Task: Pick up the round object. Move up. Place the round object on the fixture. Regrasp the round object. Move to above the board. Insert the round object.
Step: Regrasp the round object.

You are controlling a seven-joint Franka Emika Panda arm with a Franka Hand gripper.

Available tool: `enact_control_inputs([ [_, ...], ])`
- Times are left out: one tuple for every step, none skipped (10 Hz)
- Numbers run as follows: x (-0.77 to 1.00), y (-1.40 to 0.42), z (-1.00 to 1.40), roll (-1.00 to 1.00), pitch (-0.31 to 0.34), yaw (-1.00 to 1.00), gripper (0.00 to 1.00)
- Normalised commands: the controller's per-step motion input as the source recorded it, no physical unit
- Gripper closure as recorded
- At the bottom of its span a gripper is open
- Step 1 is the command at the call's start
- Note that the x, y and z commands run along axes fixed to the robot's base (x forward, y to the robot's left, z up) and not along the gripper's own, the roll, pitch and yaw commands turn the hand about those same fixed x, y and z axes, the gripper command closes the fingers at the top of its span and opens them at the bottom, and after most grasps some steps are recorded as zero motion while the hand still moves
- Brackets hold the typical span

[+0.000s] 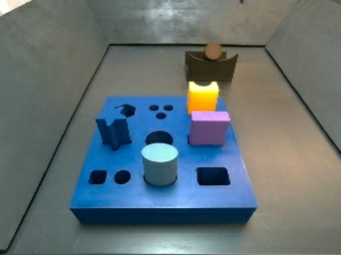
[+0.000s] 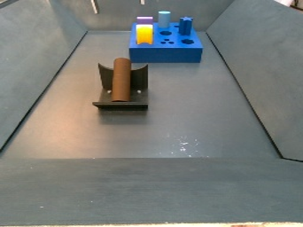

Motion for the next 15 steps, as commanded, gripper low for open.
enact_control_inputs([
  [-0.02,-0.02,0.01,1.00,-0.074,0.03,0.00],
  [-0.02,-0.02,0.01,1.00,-0.074,0.03,0.00],
  [-0.02,-0.02,0.01,1.00,-0.073,0.03,0.00],
  [-0.02,-0.02,0.01,1.00,-0.070,0.03,0.00],
  [-0.01,-0.02,0.01,1.00,-0.069,0.03,0.00],
  [-0.01,-0.02,0.00,1.00,-0.069,0.02,0.00],
  [0.00,-0.02,0.01,1.00,-0.062,0.02,0.00],
  [0.00,-0.02,0.01,1.00,-0.056,0.02,0.00],
  [0.01,-0.03,0.01,1.00,-0.048,0.02,0.00],
  [0.02,-0.02,0.00,1.00,-0.042,0.02,0.00],
  [0.03,-0.03,-0.01,1.00,-0.029,0.02,0.00],
  [0.03,-0.03,-0.01,1.00,-0.025,0.02,0.00],
  [0.04,-0.03,-0.01,1.00,-0.007,0.02,0.00],
  [0.04,-0.03,-0.01,1.00,0.003,0.02,0.00],
  [0.05,-0.03,-0.02,1.00,0.016,0.03,0.00],
])
